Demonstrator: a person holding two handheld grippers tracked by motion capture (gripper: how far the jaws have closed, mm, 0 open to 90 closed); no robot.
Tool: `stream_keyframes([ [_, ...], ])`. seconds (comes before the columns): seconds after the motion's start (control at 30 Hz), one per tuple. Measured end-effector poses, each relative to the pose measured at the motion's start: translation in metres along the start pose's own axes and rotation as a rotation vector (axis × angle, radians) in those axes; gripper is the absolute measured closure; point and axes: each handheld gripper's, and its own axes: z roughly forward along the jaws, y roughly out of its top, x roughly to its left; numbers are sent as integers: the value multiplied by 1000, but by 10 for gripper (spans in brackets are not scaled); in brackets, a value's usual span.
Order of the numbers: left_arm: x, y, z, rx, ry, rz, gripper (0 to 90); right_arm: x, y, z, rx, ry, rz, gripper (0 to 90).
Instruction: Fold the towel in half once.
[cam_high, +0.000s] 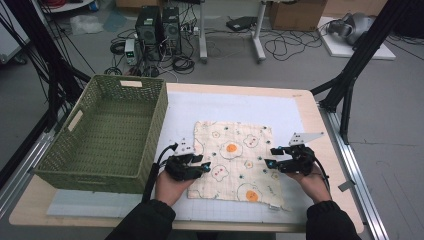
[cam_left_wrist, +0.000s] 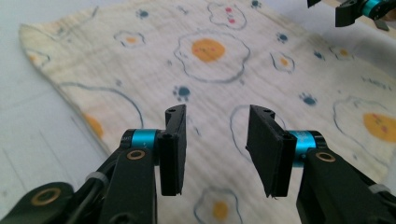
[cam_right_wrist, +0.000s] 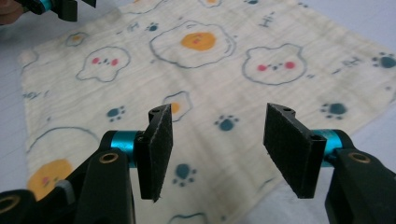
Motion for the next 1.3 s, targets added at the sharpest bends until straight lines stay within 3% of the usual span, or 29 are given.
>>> stream_keyframes([
  [0.23, 11, 41, 25, -15, 56, -4, 630, -30, 28, 0, 19, -55, 7, 447],
  [0.33, 22, 51, 36, -23, 97, -39, 646, -42, 44, 0, 11, -88, 4, 470],
  [0.43, 37, 47, 44, -21, 128, -93, 657, -53, 50, 6, 4, -116, 22, 499],
  [0.53, 48, 41, 52, 30, 184, -96, 657, -61, 46, 15, 16, -132, 47, 539],
  [0.7, 59, 36, 57, 30, 258, -129, 627, -71, 37, 31, 83, -157, 86, 555],
  [0.77, 63, 35, 59, 41, 265, -143, 629, -74, 35, 35, 97, -189, 93, 563],
  [0.83, 66, 32, 62, 67, 300, -150, 631, -76, 33, 38, 105, -199, 102, 566],
  [0.97, 66, 30, 66, 87, 337, -131, 659, -79, 28, 46, 150, -224, 110, 580],
  [1.03, 66, 30, 67, 100, 358, -99, 709, -77, 27, 47, 131, -239, 101, 638],
  [1.1, 68, 30, 65, 97, 365, -113, 802, -76, 25, 47, 117, -239, 109, 725],
  [1.17, 70, 30, 64, 91, 349, -129, 869, -76, 24, 47, 112, -204, 112, 832],
  [1.3, 71, 29, 62, 83, 328, -138, 888, -77, 24, 46, 105, -167, 133, 860],
])
